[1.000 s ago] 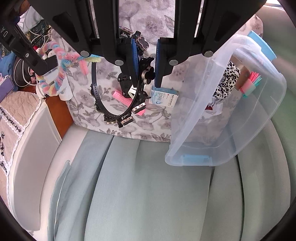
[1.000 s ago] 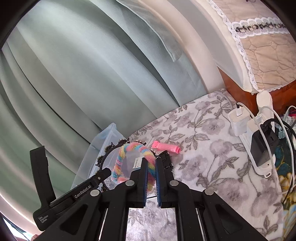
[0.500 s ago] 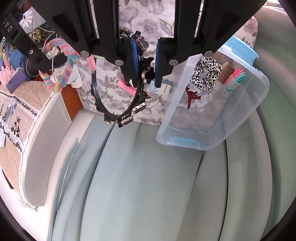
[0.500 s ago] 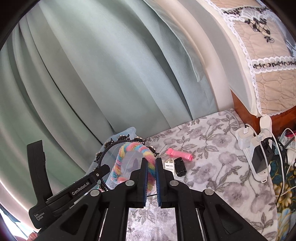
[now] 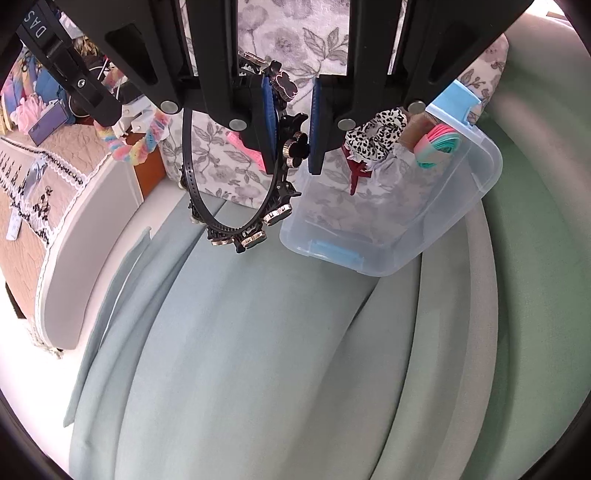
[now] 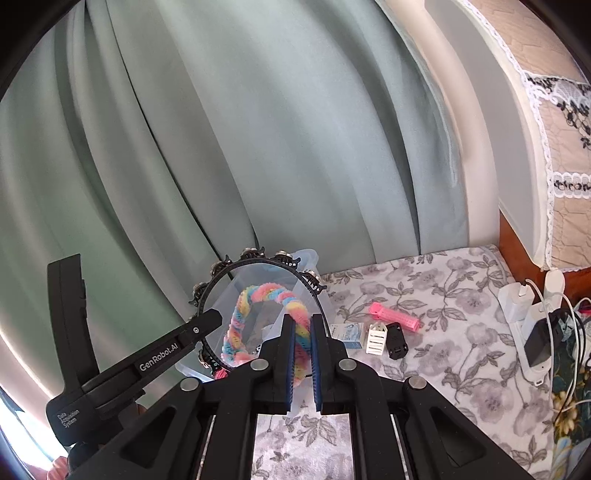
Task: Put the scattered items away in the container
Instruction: 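Lift the headband and pipe-cleaner with both tools and carry them over the bin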
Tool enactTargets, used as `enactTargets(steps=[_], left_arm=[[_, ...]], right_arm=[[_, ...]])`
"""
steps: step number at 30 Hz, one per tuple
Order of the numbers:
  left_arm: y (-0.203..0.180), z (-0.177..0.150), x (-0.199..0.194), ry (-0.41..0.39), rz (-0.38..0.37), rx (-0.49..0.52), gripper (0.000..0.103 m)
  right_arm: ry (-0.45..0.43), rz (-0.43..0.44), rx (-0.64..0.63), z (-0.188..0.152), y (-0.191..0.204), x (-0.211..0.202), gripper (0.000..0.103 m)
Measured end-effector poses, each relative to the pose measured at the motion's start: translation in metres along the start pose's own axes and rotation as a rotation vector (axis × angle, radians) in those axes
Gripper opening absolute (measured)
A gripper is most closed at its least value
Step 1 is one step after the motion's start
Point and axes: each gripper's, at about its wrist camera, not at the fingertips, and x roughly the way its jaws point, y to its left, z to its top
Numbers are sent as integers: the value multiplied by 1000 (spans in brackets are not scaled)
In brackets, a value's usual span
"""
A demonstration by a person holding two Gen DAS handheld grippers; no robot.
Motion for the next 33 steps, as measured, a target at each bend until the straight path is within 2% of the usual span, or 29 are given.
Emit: enactTargets(steps=[16, 33], left_arm=[[87, 11, -8, -46, 47, -166, 16], [152, 13, 12, -18, 99, -285, 16]], right_arm=[[77, 34, -133, -6, 71, 45, 8], [201, 50, -192, -21, 103, 106, 8]])
